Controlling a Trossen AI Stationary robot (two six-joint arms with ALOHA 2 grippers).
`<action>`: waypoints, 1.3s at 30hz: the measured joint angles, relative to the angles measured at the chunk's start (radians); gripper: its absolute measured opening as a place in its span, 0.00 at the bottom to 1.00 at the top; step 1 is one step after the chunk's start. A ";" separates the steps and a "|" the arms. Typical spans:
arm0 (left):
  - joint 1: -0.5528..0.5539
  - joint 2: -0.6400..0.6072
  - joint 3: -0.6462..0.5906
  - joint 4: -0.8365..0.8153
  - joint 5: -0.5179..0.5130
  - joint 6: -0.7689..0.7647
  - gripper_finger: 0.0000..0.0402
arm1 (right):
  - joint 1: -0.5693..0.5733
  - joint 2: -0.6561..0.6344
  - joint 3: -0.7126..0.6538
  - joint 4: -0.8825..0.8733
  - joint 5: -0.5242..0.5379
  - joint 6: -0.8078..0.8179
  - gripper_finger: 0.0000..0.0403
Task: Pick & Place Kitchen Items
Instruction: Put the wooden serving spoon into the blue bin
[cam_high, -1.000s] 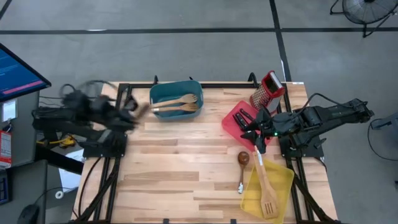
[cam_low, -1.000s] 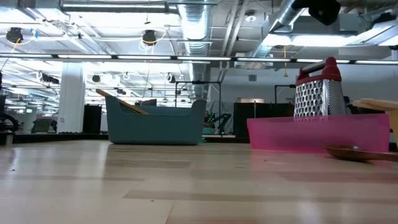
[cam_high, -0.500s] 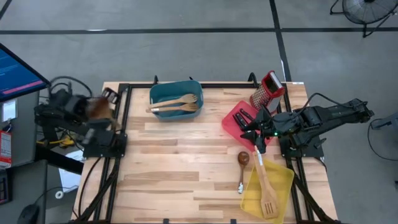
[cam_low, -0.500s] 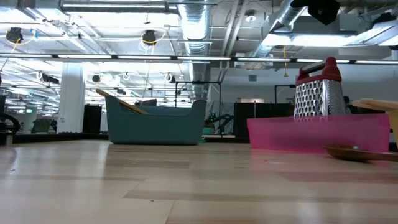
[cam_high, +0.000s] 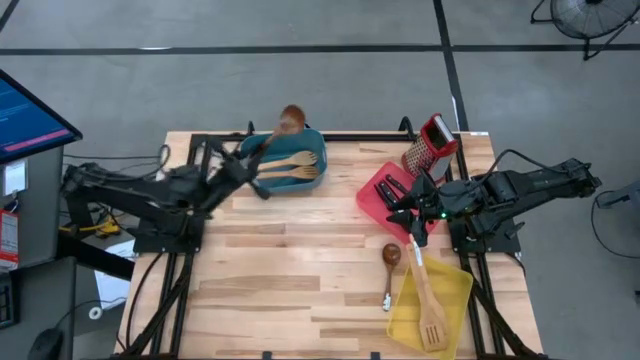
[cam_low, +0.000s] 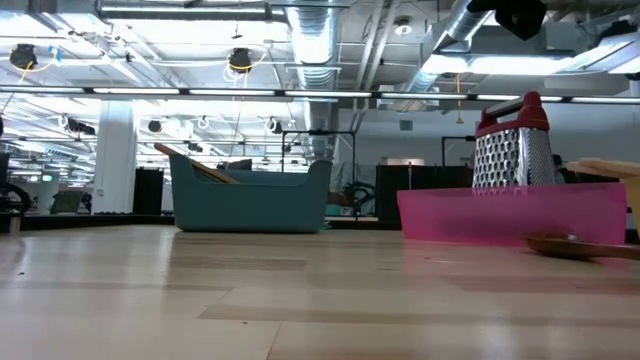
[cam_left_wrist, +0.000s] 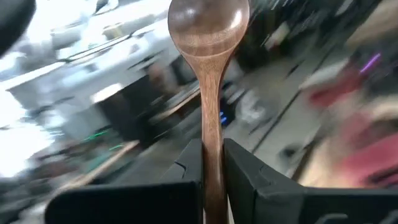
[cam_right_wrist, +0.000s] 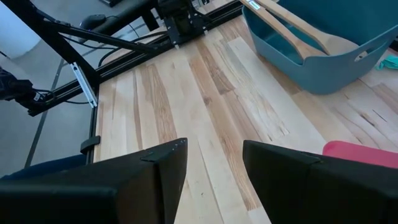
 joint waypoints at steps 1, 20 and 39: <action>0.014 0.027 0.000 0.006 -0.031 0.037 0.04 | 0.000 0.000 0.000 0.000 0.000 0.000 0.42; 0.188 0.141 0.001 0.005 -0.122 0.349 0.04 | 0.000 0.000 0.000 -0.010 0.000 0.000 0.42; 0.546 0.141 0.028 -0.684 0.547 -0.419 0.04 | -0.002 0.000 0.000 -0.020 0.000 0.001 0.42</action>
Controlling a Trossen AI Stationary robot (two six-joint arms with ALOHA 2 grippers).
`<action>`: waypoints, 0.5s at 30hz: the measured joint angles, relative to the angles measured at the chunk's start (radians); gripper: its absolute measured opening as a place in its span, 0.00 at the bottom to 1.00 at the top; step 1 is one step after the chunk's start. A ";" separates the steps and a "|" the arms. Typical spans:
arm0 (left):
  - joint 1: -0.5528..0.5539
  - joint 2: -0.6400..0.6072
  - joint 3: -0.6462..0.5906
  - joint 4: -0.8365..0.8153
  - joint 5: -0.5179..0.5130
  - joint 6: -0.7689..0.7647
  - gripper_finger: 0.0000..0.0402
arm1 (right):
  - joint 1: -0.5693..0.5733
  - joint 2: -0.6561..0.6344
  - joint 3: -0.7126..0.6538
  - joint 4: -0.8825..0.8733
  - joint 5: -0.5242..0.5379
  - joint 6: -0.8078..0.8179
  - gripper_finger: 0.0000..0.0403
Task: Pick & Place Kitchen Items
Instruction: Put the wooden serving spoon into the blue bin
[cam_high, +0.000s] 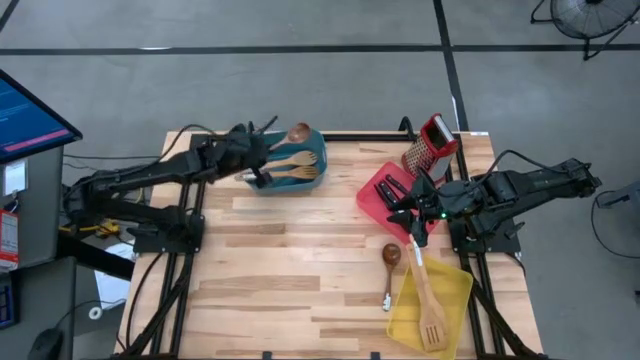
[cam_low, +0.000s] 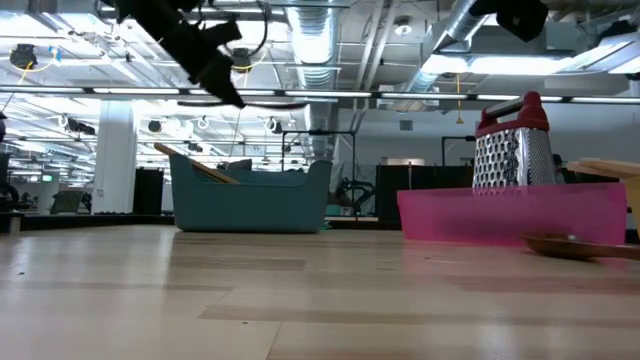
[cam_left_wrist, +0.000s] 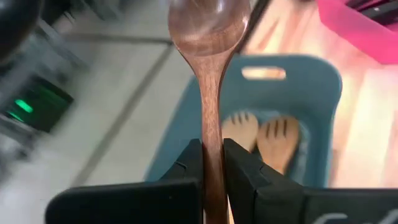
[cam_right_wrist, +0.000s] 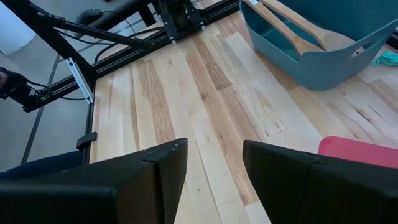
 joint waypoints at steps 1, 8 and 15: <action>0.032 0.000 0.004 -0.028 0.045 -0.025 0.04 | -0.001 0.000 0.000 0.000 0.000 0.000 0.42; 0.170 0.027 0.007 -0.112 0.211 -0.091 0.04 | -0.007 0.000 0.000 0.000 0.000 0.000 0.42; 0.192 0.136 0.007 -0.116 0.213 -0.069 0.04 | -0.006 0.000 0.000 -0.005 0.000 0.000 0.42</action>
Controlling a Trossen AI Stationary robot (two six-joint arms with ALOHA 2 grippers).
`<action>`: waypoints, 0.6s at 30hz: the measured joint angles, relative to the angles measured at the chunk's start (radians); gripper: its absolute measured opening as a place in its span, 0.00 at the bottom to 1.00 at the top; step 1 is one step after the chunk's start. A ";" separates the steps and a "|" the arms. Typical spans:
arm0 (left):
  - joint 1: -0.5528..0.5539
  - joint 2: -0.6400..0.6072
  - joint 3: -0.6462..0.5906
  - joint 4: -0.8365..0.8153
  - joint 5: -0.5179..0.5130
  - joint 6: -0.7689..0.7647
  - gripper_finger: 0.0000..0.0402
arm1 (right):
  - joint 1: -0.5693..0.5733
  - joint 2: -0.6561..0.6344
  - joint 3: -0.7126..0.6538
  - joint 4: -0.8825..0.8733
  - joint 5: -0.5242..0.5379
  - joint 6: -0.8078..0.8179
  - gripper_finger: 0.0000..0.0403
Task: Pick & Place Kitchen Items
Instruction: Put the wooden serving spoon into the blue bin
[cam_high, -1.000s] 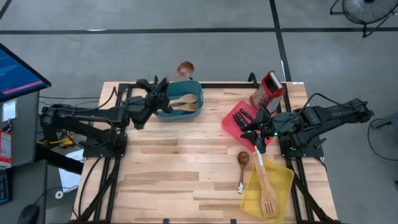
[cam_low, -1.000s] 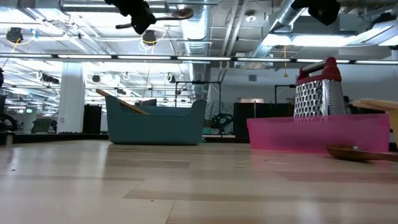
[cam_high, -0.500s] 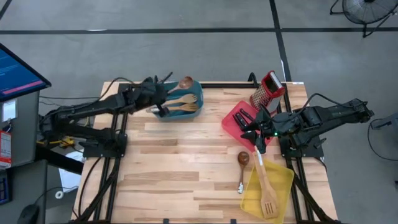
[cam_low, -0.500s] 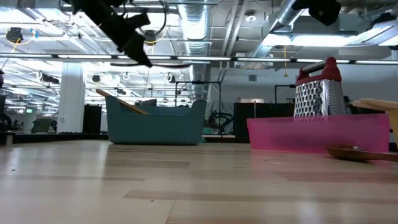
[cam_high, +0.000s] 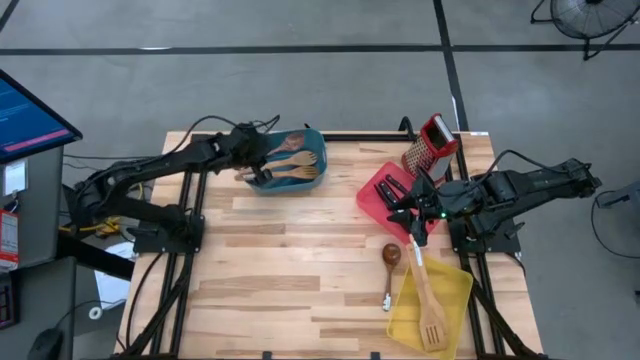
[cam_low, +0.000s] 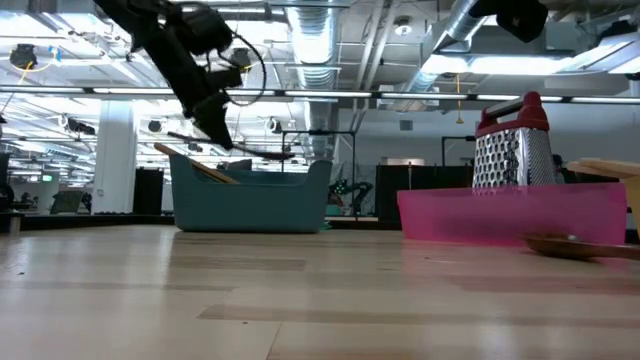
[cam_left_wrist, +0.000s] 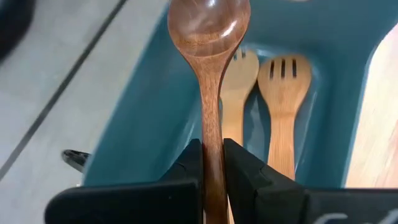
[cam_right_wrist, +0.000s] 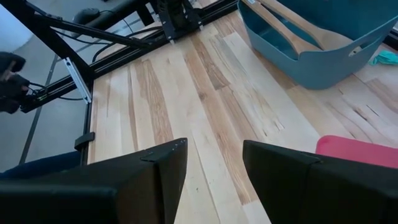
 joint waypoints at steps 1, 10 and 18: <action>-0.001 0.019 0.000 0.000 0.000 0.002 0.04 | 0.001 0.000 0.000 -0.002 0.000 0.000 0.42; -0.003 0.103 0.000 0.000 0.009 0.004 0.05 | 0.001 0.000 0.000 -0.047 0.000 0.001 0.42; -0.003 0.104 0.000 0.000 0.088 0.005 0.05 | 0.001 0.000 0.000 -0.056 0.000 0.000 0.42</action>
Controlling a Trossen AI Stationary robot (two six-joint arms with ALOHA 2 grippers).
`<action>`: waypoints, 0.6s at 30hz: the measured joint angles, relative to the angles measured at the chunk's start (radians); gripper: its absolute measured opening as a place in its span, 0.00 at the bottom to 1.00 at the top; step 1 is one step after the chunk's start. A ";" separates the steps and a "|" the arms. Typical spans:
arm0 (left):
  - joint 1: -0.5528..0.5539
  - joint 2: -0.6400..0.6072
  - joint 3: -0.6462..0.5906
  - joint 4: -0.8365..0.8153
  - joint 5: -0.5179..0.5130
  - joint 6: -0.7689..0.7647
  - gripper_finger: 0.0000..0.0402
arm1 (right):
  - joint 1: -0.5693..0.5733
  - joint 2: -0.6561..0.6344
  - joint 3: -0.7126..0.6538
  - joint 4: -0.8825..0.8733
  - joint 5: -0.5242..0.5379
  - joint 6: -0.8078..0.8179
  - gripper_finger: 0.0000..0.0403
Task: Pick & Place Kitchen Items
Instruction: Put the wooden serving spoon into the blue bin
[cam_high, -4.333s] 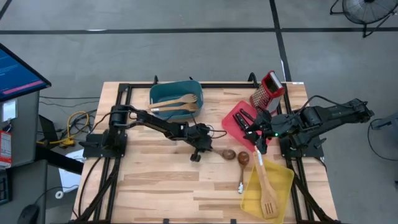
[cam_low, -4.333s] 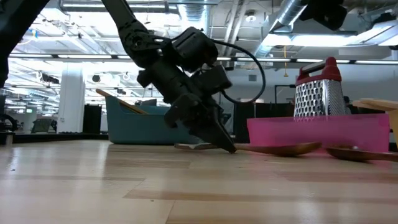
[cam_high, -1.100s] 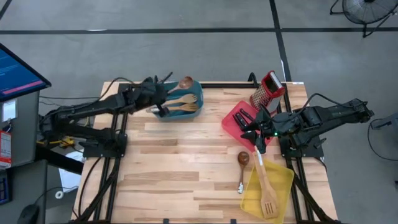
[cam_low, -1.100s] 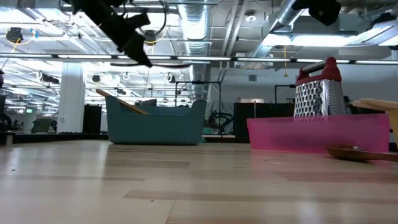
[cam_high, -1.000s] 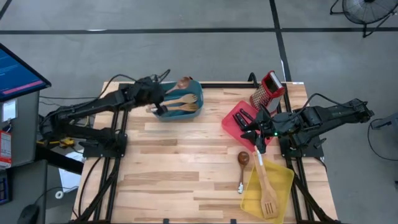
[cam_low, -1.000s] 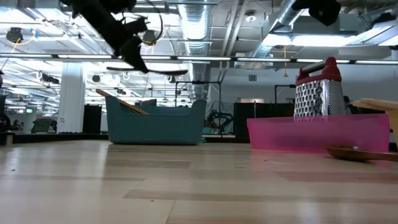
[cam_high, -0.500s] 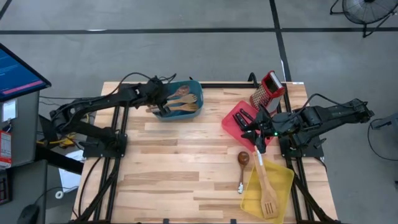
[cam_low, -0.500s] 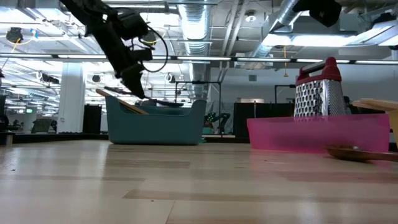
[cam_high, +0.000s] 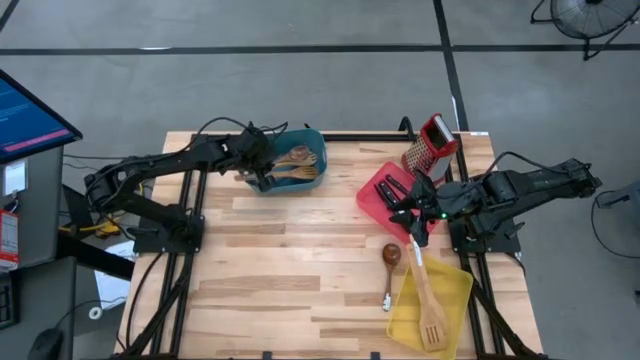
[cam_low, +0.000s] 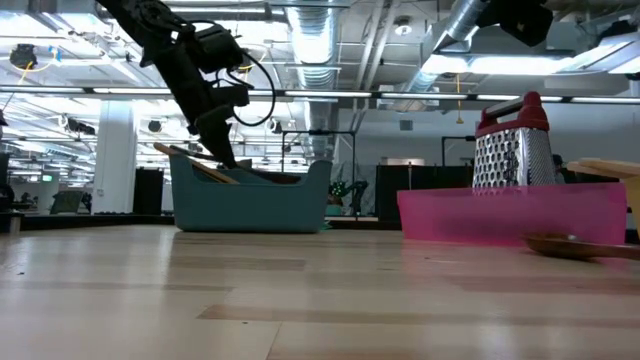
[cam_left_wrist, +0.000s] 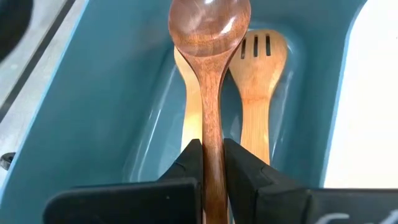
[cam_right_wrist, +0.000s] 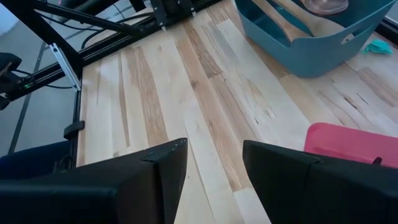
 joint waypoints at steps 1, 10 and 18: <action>0.000 0.000 0.000 0.000 0.000 0.000 0.05 | 0.000 0.000 0.000 0.000 0.000 0.000 0.42; 0.000 0.000 0.000 0.000 0.000 0.000 0.17 | 0.000 0.000 0.000 0.000 0.000 0.002 0.42; -0.006 -0.029 -0.002 0.013 0.078 -0.005 0.23 | -0.002 0.000 0.000 -0.015 0.020 0.105 0.42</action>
